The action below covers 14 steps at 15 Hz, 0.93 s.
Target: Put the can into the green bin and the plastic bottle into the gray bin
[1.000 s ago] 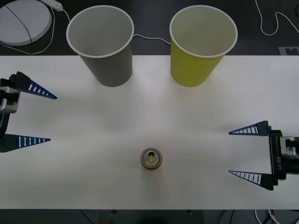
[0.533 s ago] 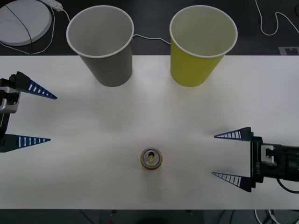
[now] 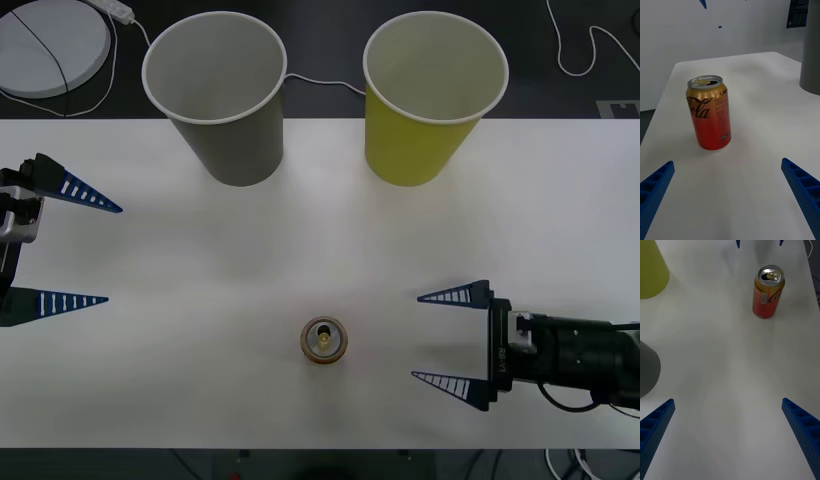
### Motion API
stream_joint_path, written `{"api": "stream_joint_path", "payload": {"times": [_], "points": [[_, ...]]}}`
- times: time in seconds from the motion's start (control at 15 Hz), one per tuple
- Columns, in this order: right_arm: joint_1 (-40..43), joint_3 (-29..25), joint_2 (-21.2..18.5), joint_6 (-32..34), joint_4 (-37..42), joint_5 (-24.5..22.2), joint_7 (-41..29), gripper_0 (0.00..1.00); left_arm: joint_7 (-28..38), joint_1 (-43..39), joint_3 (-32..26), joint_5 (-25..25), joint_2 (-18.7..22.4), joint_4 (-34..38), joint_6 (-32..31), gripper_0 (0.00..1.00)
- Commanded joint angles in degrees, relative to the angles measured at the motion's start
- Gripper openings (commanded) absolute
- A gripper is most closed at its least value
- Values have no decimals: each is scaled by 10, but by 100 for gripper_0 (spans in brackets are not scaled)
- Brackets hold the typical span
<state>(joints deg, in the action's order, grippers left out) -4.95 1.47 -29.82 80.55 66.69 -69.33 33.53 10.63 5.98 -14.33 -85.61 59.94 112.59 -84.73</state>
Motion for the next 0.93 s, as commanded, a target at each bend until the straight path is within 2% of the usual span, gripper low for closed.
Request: {"api": "stream_joint_path", "payload": {"times": [0.07, 0.93], "points": [[-22, 20, 17, -7, -30, 0, 8, 100, 0, 0, 0, 0, 0, 0, 0, 100], [-53, 120, 66, -90, -34, 0, 16, 100, 0, 0, 0, 0, 0, 0, 0, 100]]}}
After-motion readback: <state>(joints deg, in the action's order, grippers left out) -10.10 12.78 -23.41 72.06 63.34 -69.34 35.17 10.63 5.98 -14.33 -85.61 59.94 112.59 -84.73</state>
